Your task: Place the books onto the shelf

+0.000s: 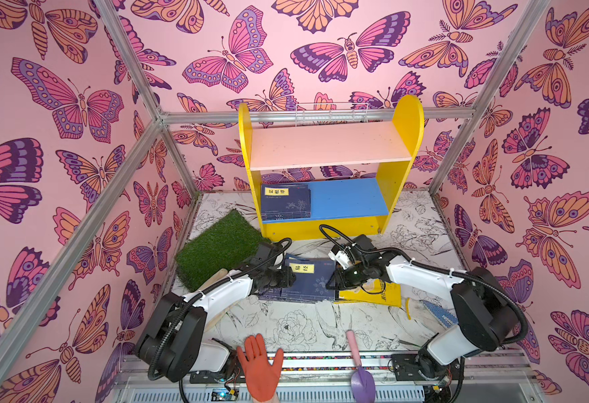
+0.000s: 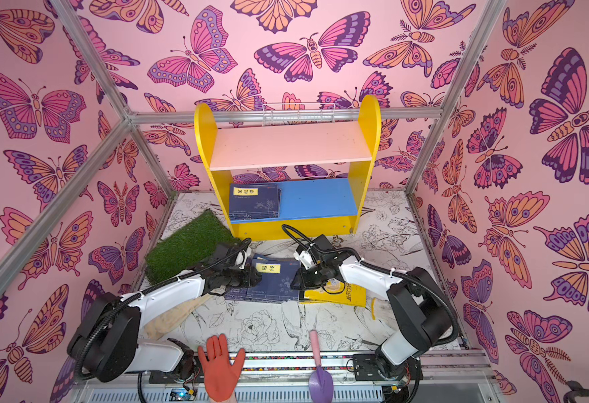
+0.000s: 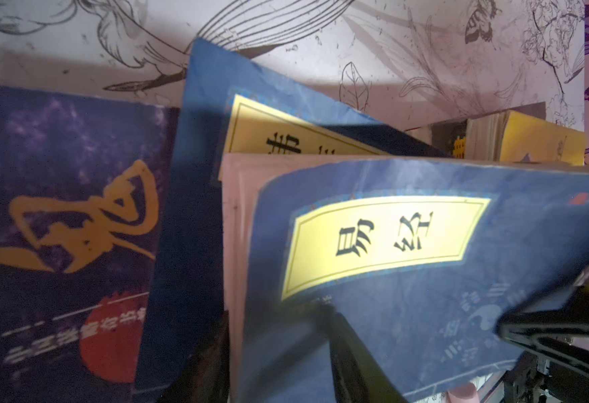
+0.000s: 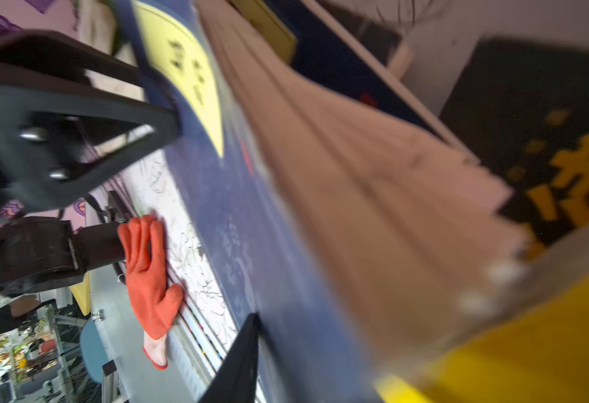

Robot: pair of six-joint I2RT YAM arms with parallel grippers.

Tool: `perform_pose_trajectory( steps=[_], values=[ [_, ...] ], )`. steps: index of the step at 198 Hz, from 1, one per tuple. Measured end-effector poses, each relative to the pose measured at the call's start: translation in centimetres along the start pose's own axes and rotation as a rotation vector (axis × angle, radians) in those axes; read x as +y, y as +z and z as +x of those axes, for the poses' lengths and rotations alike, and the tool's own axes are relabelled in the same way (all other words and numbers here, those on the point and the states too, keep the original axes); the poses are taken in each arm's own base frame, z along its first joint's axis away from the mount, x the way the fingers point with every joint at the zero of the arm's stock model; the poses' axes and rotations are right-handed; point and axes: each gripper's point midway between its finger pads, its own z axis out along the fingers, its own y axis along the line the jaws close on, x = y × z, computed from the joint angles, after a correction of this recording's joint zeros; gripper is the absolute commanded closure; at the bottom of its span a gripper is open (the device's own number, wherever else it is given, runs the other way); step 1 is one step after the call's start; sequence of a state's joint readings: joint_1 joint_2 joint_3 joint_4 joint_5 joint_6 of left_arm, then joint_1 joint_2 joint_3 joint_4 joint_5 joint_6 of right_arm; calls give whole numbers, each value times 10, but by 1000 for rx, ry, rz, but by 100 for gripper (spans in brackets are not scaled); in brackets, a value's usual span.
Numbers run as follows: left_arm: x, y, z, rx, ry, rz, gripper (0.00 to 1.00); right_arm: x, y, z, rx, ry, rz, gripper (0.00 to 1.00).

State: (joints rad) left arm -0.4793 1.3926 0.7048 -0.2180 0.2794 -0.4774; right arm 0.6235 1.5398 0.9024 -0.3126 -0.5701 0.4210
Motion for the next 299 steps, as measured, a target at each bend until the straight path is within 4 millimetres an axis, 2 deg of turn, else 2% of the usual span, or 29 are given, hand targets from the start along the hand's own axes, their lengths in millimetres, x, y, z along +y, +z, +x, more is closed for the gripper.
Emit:
perform_pose_trajectory(
  steps=[21,39,62,89,110,135,187,206,243,258,275,299],
  values=[
    [-1,-1,-1,-4,1,1,46,17,-19,-17,-77,-33,-29,95],
    [-5,-2,-5,-13,3,9,42,27,-29,-25,-112,-45,-54,100],
    [-7,-10,-13,-39,-40,37,30,30,-32,-30,-132,-38,-72,100],
    [-9,-31,-31,-135,-137,140,20,34,-40,-47,-190,-9,-145,100],
    [-12,-49,-41,-209,-203,233,17,30,-49,-58,-250,42,-213,100],
    [-21,-55,-44,-220,-231,313,16,27,-60,-68,-300,92,-285,100],
    [-31,-54,-42,-205,-260,399,18,51,-73,-75,-312,74,-417,100],
    [-36,-55,-46,-214,-261,432,29,53,-73,-73,-302,81,-440,100],
    [-43,-64,-57,-265,-264,505,86,51,-71,-69,-285,96,-442,100],
    [-48,-69,-61,-284,-261,545,100,44,-69,-67,-279,122,-422,98],
    [-53,-74,-65,-300,-260,577,100,36,-68,-67,-284,148,-400,93],
    [-54,-75,-64,-323,-273,609,100,33,-68,-69,-293,164,-396,71]
  ],
)
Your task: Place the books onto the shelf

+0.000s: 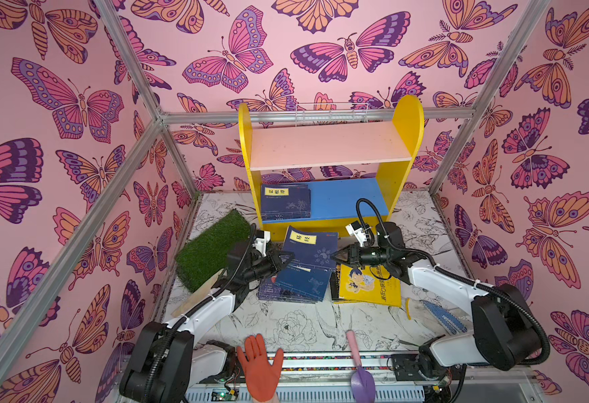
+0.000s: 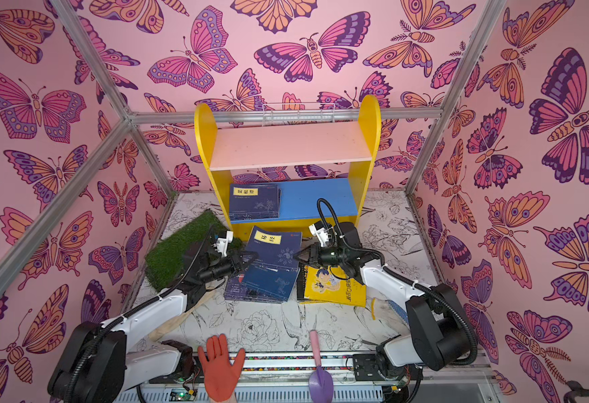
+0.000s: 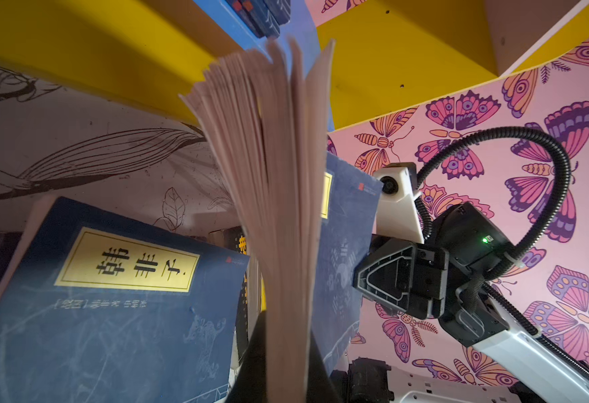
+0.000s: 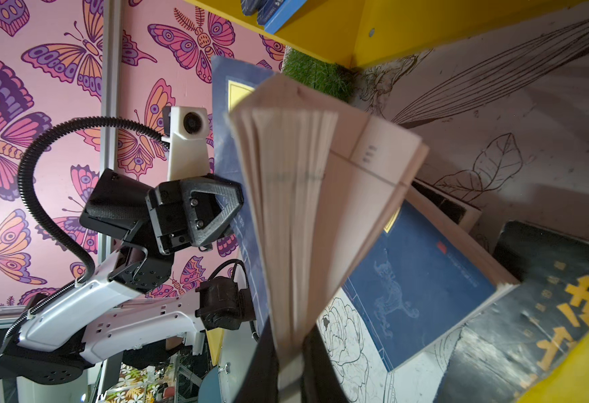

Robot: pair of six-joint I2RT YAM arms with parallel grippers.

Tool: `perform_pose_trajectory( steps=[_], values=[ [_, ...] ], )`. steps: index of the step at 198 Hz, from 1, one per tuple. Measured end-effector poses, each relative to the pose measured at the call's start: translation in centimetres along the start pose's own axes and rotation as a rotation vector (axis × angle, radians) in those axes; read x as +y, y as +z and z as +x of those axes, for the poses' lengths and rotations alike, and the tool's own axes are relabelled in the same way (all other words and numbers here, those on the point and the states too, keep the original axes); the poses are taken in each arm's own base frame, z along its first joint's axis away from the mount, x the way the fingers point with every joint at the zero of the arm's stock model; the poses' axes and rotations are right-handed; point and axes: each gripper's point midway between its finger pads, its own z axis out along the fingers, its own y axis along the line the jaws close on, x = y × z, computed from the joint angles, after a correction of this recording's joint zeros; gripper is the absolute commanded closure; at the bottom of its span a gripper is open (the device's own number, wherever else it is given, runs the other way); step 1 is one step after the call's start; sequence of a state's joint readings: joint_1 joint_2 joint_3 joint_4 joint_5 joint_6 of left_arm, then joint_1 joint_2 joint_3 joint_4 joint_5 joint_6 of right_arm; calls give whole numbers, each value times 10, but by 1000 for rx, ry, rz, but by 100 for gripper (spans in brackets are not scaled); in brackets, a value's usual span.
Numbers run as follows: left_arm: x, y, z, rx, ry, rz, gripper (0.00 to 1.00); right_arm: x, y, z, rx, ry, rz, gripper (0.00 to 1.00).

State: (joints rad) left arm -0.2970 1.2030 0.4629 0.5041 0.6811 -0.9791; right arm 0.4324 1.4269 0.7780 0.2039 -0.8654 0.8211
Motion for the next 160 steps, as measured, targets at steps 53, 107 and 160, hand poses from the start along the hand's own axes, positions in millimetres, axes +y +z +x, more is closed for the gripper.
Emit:
perform_pose_trajectory(
  steps=[53,107,160],
  values=[
    [-16,-17,-4,-123,48,111,100,-7,1,1,-15,49,-16,52],
    [-20,-28,-11,-226,70,155,100,9,1,-8,-41,52,-89,61],
    [-22,-34,-25,-319,87,158,100,24,3,-15,-47,63,-159,62]
  ],
)
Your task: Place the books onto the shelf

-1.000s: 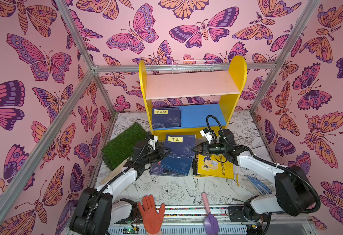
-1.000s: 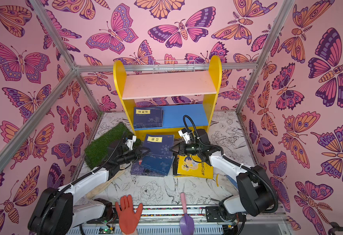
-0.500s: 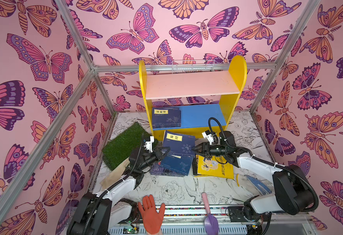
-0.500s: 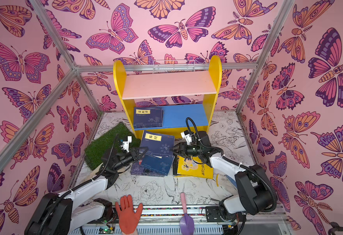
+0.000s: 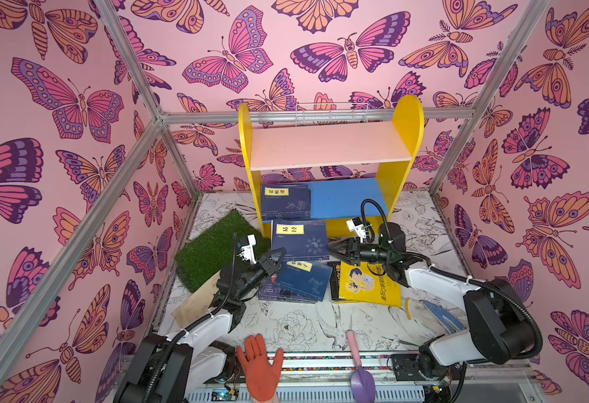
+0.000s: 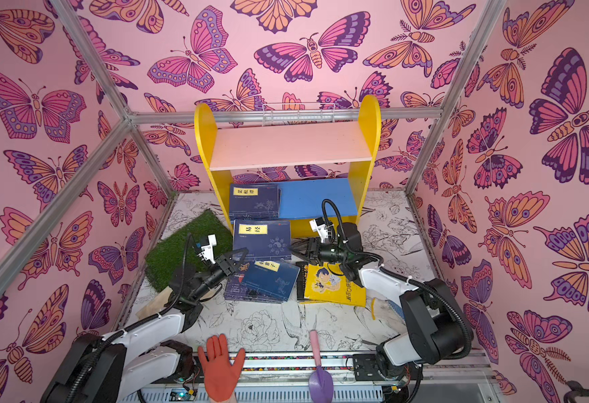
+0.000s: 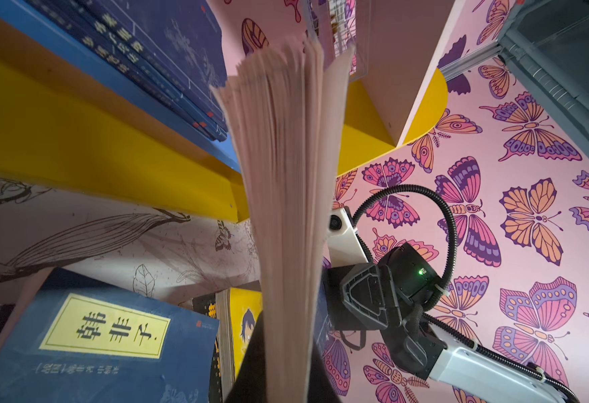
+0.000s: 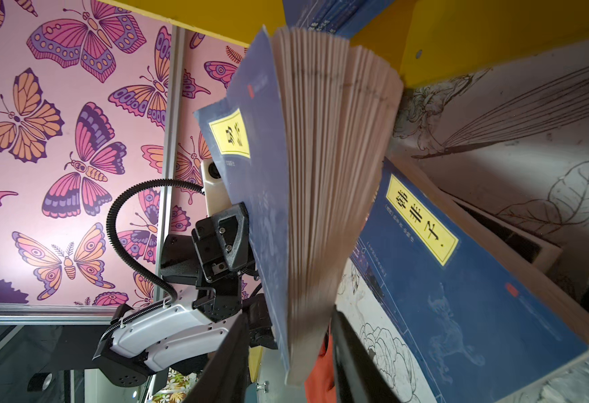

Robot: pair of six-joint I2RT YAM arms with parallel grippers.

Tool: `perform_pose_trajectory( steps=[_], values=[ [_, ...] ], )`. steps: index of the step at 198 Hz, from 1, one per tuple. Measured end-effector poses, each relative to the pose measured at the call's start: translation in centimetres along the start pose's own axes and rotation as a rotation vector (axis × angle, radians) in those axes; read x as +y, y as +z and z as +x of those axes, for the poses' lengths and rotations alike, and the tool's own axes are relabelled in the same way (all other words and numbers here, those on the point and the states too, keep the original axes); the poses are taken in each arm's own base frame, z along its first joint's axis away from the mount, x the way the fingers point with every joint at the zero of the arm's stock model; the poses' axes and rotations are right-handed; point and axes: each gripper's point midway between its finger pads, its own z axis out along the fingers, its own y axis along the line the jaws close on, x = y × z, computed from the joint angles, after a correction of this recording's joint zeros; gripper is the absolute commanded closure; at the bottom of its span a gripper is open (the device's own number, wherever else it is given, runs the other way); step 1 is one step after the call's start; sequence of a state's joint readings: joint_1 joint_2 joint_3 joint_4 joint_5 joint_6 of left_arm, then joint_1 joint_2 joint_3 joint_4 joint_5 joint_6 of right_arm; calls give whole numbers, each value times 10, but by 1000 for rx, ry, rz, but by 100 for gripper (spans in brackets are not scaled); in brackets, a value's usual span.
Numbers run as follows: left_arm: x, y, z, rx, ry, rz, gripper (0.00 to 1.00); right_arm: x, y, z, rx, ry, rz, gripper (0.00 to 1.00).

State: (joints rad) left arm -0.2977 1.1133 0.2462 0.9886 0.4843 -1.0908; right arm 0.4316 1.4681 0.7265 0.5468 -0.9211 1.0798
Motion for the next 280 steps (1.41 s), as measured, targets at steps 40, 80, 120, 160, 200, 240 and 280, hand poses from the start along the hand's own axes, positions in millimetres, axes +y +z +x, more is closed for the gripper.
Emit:
perform_pose_trajectory(
  steps=[40,80,120,160,200,240,280],
  values=[
    [-4,0,-5,-24,12,14,100,-4,8,5,26,22,-6,62],
    [-6,0,-6,-28,16,20,100,-4,17,5,39,31,-20,75],
    [-3,0,-7,-36,14,9,100,8,23,2,33,14,-45,91],
    [11,1,-6,-38,-6,-43,31,10,24,-2,13,13,-39,98],
    [54,-11,3,-24,-55,-269,17,10,23,-10,-23,12,-23,100],
    [77,-40,-6,-93,-35,-483,17,15,21,-21,-41,2,-6,100],
    [118,-75,12,-51,-37,-732,17,61,24,-62,-81,-134,-36,100]
  ],
)
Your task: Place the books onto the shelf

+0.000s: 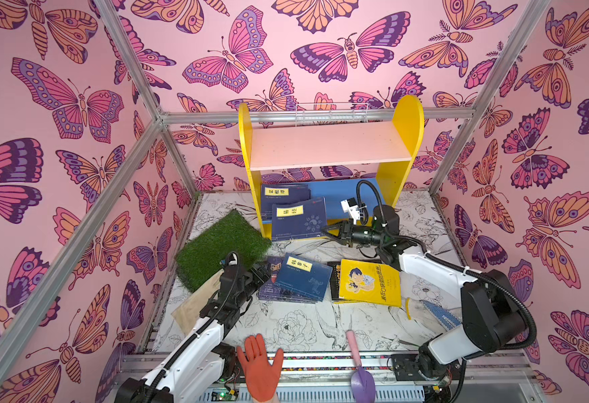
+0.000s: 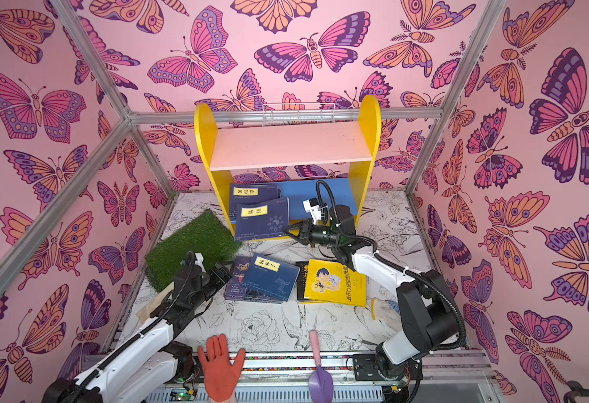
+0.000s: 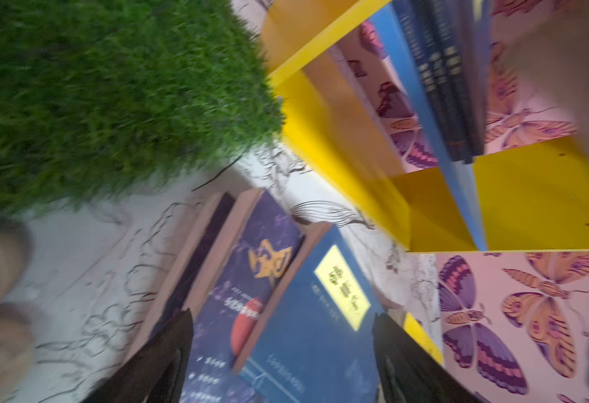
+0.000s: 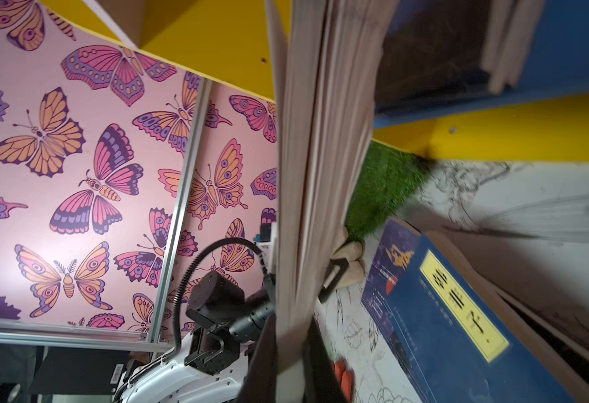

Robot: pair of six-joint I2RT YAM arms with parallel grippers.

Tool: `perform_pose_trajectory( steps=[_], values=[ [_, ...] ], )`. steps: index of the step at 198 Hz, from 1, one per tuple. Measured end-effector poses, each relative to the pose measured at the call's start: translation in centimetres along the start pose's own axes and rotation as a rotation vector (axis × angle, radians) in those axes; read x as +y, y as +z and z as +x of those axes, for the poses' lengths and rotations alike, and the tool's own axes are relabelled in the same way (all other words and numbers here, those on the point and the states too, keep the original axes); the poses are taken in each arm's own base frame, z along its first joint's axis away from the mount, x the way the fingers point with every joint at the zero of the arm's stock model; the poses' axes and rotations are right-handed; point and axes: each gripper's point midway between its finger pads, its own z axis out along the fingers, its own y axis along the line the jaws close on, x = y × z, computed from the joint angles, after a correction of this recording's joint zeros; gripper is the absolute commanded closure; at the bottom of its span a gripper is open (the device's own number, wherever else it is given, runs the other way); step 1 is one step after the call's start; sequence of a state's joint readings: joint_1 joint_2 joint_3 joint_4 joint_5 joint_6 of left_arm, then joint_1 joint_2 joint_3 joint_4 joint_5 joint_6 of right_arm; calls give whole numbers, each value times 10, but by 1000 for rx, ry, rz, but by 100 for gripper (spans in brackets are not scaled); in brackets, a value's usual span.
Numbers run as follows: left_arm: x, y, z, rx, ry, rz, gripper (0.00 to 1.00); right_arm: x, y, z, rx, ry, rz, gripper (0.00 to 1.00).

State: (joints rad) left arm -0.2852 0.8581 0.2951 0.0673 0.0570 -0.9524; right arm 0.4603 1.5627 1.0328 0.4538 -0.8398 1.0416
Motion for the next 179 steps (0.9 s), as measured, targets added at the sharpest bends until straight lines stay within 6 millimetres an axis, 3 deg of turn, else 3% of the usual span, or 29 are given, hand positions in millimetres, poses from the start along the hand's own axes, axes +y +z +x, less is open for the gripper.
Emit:
perform_pose_trajectory(
  steps=[15,34,58,92,179],
  values=[
    [12,0,6,23,4,-50,17,15,8,-20,-12,-55,-30,100],
    [20,0,11,44,9,-84,17,16,23,-37,-11,-76,-43,100],
    [25,1,15,65,26,-111,17,-3,44,-56,-1,-60,-23,100],
    [13,0,5,49,39,-92,17,-28,65,-74,5,-42,5,100],
    [16,2,7,60,43,-105,17,-66,81,-99,1,-6,59,100]
  ],
)
